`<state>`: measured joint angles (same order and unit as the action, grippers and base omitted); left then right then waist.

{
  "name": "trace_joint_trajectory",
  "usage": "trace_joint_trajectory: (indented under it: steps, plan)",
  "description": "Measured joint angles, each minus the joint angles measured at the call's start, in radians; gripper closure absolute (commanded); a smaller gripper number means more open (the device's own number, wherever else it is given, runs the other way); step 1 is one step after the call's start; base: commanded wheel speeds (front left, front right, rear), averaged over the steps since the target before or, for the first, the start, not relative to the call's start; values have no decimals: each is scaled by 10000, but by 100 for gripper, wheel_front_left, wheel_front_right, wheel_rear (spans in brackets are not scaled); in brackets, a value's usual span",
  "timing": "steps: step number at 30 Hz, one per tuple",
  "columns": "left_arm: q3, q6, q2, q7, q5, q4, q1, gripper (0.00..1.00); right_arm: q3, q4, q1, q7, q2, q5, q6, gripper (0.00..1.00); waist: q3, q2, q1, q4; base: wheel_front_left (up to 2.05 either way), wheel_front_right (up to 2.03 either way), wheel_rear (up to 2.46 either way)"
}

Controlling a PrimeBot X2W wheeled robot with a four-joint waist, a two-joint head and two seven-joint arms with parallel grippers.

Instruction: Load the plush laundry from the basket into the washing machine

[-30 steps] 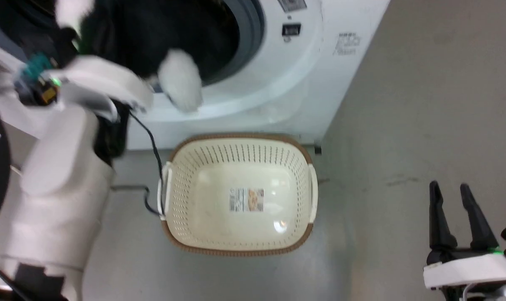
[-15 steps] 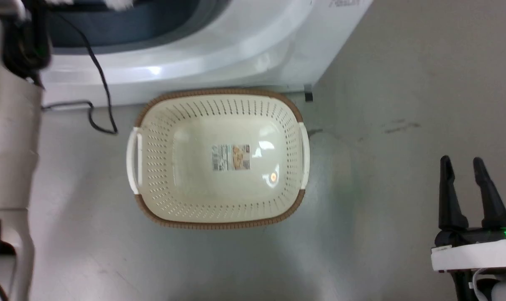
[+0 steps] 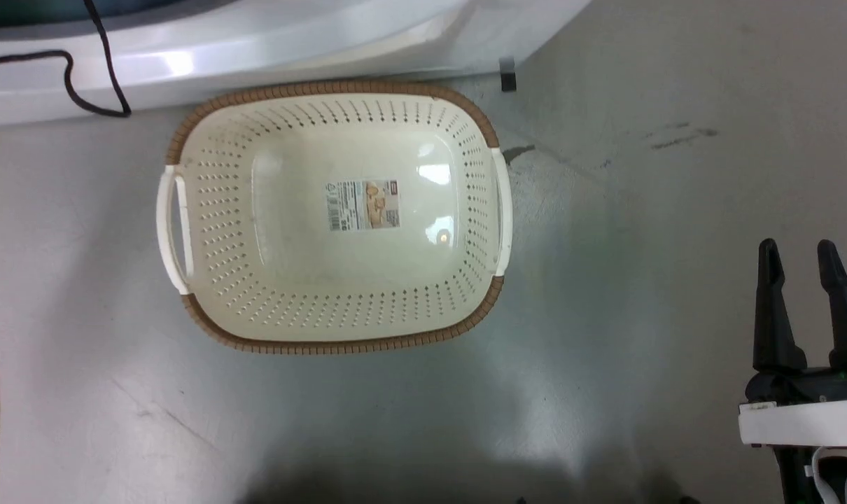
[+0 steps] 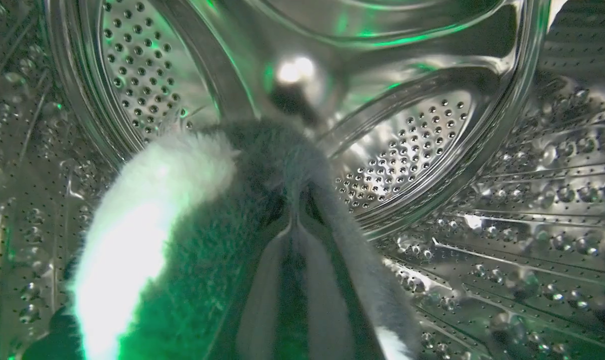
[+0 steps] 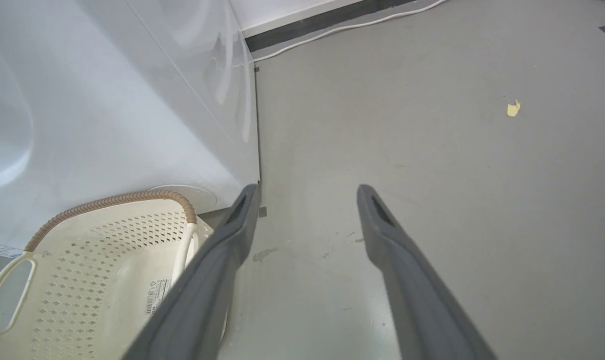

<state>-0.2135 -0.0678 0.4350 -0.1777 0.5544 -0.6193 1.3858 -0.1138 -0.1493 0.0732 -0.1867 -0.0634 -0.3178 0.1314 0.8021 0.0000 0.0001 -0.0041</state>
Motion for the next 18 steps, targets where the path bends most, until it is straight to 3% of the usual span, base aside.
trace_joint_trajectory:
  steps: [5,6,7,8,18]
  plan:
    - [46,-94,-8,-130,-2,-249,402,100,8,-102,-1,0,-29,0,0,0,266,0,0,-49,0,0,0]
    - [81,-132,-19,-161,8,-320,479,69,8,-115,-1,0,-35,0,0,0,295,0,0,-57,0,0,0]
    - [92,-130,-38,-167,31,-380,540,22,6,-132,-2,0,-38,-2,0,0,319,0,0,-61,0,0,0]
    - [79,-128,-40,-165,21,-460,588,0,0,-146,-2,0,-44,-2,0,0,337,0,-1,-61,0,0,0]
    - [-19,169,-194,-190,150,-1419,1002,0,-107,-272,-2,21,-81,2,0,0,397,0,-1,44,0,0,0]
